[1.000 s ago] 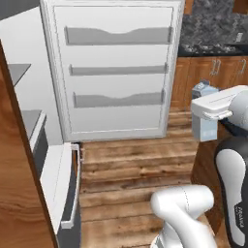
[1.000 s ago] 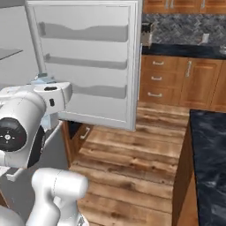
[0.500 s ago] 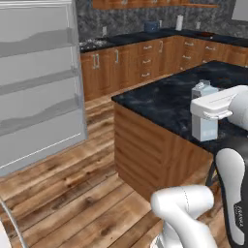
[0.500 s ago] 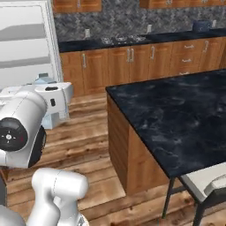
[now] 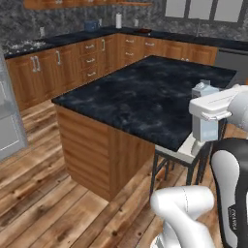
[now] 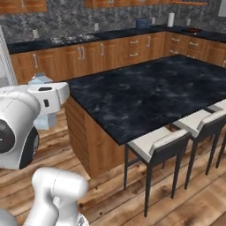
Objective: Take out the milk from the fridge and place it on the tray on the counter. Then take the sugar cube near the tray and place it in the tray.
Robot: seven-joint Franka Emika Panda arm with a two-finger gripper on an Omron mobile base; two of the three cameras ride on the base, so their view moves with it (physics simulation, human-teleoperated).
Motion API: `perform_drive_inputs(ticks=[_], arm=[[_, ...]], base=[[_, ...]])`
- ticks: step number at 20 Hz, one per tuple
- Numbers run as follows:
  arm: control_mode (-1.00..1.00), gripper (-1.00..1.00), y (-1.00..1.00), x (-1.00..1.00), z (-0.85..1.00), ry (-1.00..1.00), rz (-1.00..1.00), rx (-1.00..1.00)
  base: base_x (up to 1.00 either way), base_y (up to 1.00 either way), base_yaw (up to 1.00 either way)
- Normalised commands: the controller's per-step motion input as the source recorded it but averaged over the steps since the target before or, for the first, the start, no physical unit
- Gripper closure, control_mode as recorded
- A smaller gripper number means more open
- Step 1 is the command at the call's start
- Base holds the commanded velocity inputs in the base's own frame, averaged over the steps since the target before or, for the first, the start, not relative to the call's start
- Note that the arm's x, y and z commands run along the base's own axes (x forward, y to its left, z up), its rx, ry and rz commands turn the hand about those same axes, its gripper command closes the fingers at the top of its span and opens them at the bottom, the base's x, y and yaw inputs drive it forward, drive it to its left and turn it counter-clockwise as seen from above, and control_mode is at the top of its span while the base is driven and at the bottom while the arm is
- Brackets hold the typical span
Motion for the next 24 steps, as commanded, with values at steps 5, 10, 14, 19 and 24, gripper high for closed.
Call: perform_drive_inputs(ticks=[5,10,14,19,24], arm=[[1.0,1.0,0.0,0.0,0.0,0.0,0.0,0.0],[1.0,1.0,0.0,0.0,0.0,0.0,0.0,0.0],[1.0,1.0,0.0,0.0,0.0,0.0,0.0,0.0],[1.0,1.0,0.0,0.0,0.0,0.0,0.0,0.0],[1.0,1.0,0.0,0.0,0.0,0.0,0.0,0.0]], base=[[0.63,-1.0,0.0],[0.35,-1.0,0.0],[-0.06,-1.0,0.0],[-0.27,-1.0,-0.04],[-0.03,-1.0,-0.04]])
